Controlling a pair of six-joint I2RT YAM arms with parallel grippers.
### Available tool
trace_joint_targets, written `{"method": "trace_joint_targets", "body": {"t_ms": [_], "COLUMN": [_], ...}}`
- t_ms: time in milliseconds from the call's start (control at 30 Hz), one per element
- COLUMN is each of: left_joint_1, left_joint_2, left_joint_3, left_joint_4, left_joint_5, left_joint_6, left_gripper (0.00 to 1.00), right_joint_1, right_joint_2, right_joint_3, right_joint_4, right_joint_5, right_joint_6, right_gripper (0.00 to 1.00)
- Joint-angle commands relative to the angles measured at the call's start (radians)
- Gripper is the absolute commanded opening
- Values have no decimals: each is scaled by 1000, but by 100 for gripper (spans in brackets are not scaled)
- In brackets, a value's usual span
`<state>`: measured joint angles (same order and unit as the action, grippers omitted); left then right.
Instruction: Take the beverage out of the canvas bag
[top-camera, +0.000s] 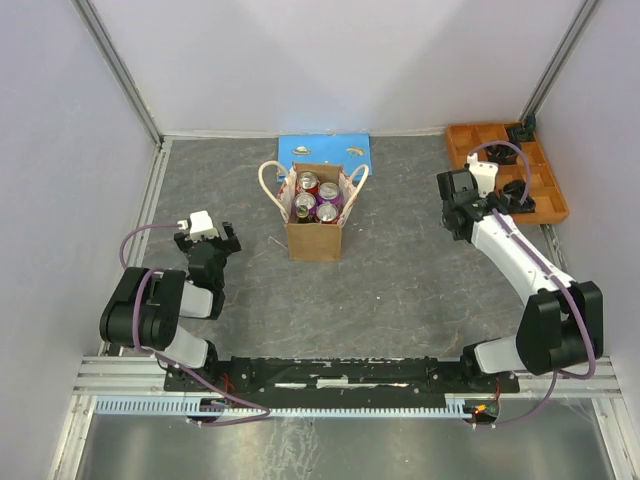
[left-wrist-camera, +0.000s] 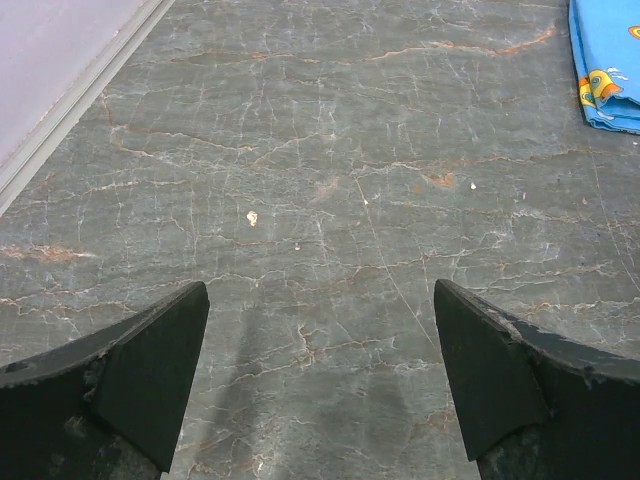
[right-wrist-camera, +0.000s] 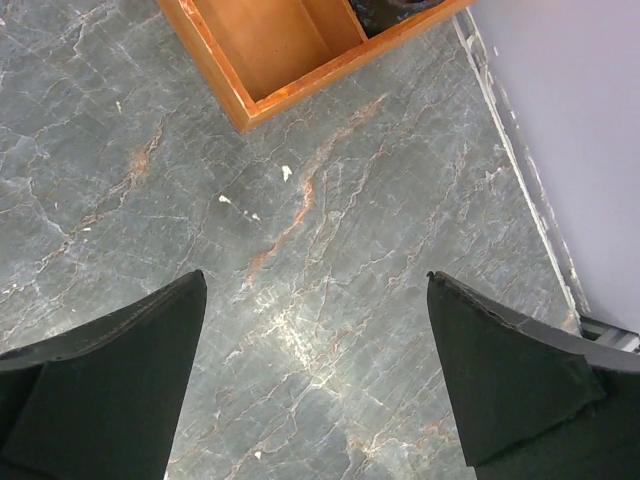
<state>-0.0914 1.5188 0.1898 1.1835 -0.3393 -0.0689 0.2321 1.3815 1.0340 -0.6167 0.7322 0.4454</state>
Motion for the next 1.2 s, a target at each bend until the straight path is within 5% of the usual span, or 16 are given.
{"method": "trace_joint_targets", "body": {"t_ms": [0, 600, 833, 1000, 1167], "left_joint_1": [-2, -2, -2, -2, -1], "left_joint_2": [6, 5, 5, 5, 5], "left_joint_3": [22, 22, 23, 22, 22], "left_joint_4": [50, 49, 49, 49, 48], "left_joint_5": [-23, -23, -24, -23, -23], "left_joint_6": [37, 37, 37, 37, 37], "left_gripper": [99, 99, 99, 99, 99], "right_joint_1": [3, 4, 47, 115, 210], "right_joint_2": [25, -169, -212, -215, -157], "right_joint_3": [85, -46, 63, 161, 284], "right_joint_4": [-53, 168, 193, 208, 220], "right_joint_5": [72, -241, -367, -420, -503], "right_joint_6": [34, -89, -136, -180, -246], "right_gripper": [99, 99, 99, 89, 69]}}
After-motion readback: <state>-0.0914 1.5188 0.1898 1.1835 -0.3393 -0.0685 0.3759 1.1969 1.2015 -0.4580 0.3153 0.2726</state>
